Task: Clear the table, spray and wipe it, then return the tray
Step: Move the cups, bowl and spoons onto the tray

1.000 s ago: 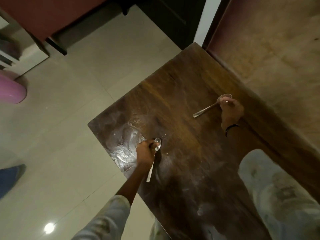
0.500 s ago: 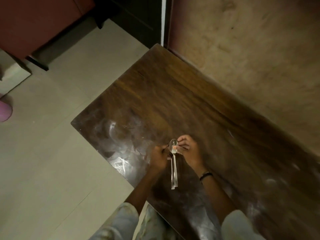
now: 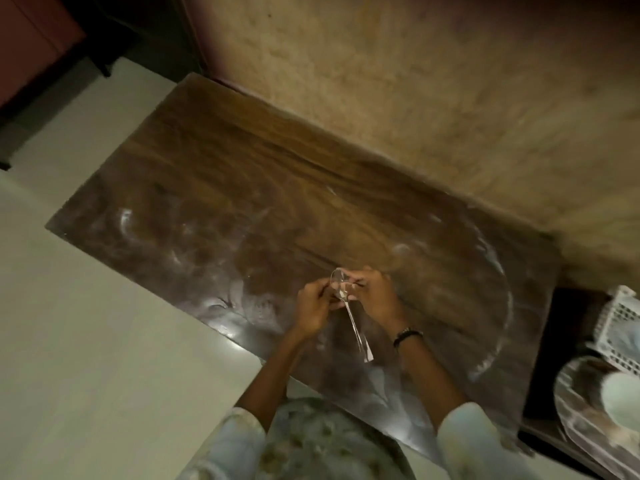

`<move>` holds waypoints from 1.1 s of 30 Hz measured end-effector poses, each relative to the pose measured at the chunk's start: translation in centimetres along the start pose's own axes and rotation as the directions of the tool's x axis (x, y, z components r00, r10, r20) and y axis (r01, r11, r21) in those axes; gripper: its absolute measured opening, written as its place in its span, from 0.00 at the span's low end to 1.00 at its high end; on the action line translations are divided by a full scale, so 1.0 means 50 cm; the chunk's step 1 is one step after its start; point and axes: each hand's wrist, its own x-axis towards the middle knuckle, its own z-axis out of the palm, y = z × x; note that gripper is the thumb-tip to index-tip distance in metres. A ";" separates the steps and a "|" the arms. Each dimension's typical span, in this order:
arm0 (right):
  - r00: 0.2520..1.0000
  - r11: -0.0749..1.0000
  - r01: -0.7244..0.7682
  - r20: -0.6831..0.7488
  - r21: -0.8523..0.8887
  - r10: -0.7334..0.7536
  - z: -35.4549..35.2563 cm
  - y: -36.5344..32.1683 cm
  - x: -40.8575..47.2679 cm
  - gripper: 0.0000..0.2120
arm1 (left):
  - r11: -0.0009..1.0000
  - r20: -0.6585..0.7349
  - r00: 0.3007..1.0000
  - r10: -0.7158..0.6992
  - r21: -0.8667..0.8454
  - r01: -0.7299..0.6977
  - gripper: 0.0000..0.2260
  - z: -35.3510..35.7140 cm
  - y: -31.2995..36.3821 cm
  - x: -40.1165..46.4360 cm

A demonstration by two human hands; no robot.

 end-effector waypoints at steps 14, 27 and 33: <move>0.952 0.915 -0.189 -0.162 0.356 0.260 -0.123 0.197 -0.318 0.09 | 0.947 0.019 1.000 -0.023 0.320 0.016 0.09 0.272 -0.042 -0.046; 0.760 0.596 -0.202 -0.260 0.777 0.596 -0.261 0.402 -0.492 0.06 | 0.894 0.356 0.932 -0.069 0.437 -0.101 0.10 0.636 -0.077 -0.129; 0.783 0.856 -0.339 -0.387 0.390 0.486 -0.441 0.623 -0.604 0.08 | 0.937 0.362 0.908 -0.211 0.339 0.083 0.11 0.853 -0.161 -0.194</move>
